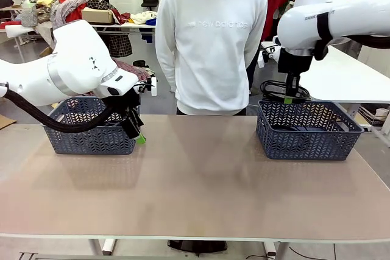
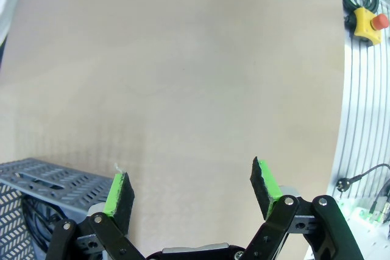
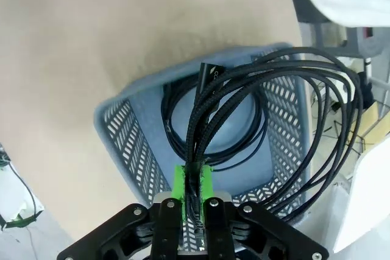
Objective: Organize the cables according to human instructions.
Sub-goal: Pick up a bundle of cables and place it in the basket indicated by the human.
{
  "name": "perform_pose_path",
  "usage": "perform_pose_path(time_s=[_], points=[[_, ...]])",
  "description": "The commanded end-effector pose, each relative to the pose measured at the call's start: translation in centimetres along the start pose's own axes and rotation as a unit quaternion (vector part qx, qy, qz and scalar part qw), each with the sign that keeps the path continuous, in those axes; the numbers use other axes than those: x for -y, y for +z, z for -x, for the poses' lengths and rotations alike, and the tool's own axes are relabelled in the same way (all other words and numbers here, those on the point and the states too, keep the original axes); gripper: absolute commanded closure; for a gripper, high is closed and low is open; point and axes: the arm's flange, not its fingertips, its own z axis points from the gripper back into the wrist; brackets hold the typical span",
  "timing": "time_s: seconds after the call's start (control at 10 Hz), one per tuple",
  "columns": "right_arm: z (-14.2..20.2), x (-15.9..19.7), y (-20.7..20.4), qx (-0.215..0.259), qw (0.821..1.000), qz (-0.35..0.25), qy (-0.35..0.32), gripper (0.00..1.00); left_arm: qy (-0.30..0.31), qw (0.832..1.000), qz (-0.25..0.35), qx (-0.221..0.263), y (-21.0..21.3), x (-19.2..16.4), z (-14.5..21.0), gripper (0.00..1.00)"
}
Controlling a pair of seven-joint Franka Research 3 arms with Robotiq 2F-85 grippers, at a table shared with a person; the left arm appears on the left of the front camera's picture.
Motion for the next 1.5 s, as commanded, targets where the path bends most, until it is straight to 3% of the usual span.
perform_pose_path(time_s=[0.0,0.4,1.0,1.2,1.4], points=[[2.7,-1.1,-0.7,0.013,1.0,0.012,0.009,1.0,0.001,1.0,0.001,0.001,0.2,0.0,0.1,0.0],[6.1,-0.9,-2.3,0.03,0.999,0.033,0.032,1.0,0.001,1.0,0.001,0.001,0.2,0.0,0.1,0.0],[6.9,0.4,-6.1,0.033,0.999,0.031,0.021,1.0,0.001,1.0,0.001,0.001,0.2,0.0,0.1,0.0],[6.9,0.4,-6.2,0.03,0.999,0.034,0.011,0.7,0.001,1.0,0.001,0.001,0.2,0.0,0.1,0.0],[7.1,0.4,-5.5,0.054,0.998,0.027,-0.002,0.67,0.001,1.0,0.001,0.001,0.2,0.0,0.1,0.0]])
